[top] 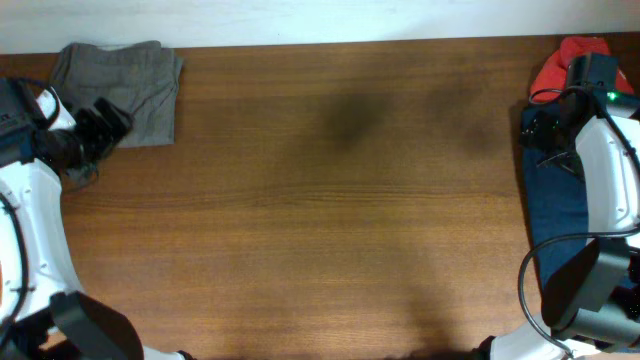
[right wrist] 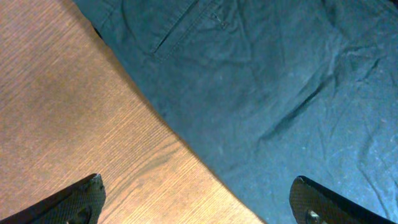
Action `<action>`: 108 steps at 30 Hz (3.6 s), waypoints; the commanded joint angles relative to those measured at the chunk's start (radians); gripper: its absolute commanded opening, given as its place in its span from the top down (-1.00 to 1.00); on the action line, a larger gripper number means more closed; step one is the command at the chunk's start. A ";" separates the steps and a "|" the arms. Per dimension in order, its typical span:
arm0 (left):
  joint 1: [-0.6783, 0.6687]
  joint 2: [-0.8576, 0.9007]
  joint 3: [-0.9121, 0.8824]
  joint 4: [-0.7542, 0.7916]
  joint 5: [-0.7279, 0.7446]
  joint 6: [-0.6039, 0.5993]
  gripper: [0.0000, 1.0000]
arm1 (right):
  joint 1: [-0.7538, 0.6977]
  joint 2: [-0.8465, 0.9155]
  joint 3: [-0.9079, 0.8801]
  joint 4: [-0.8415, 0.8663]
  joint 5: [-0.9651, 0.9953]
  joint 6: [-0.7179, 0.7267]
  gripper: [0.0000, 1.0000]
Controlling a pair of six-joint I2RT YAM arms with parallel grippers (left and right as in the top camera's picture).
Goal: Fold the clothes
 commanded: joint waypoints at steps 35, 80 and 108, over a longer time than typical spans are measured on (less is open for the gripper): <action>-0.488 -0.874 -0.706 0.117 -0.076 0.445 -0.99 | -0.005 -0.008 0.006 -0.002 0.013 0.005 -0.97; -0.415 -1.661 -1.543 0.864 -0.289 0.448 -0.99 | -0.005 -0.008 0.006 -0.002 0.013 0.005 -0.97; -0.415 -1.661 -1.543 0.864 -0.289 0.448 -0.99 | 0.279 -1.193 -0.013 -0.080 0.008 0.005 -0.97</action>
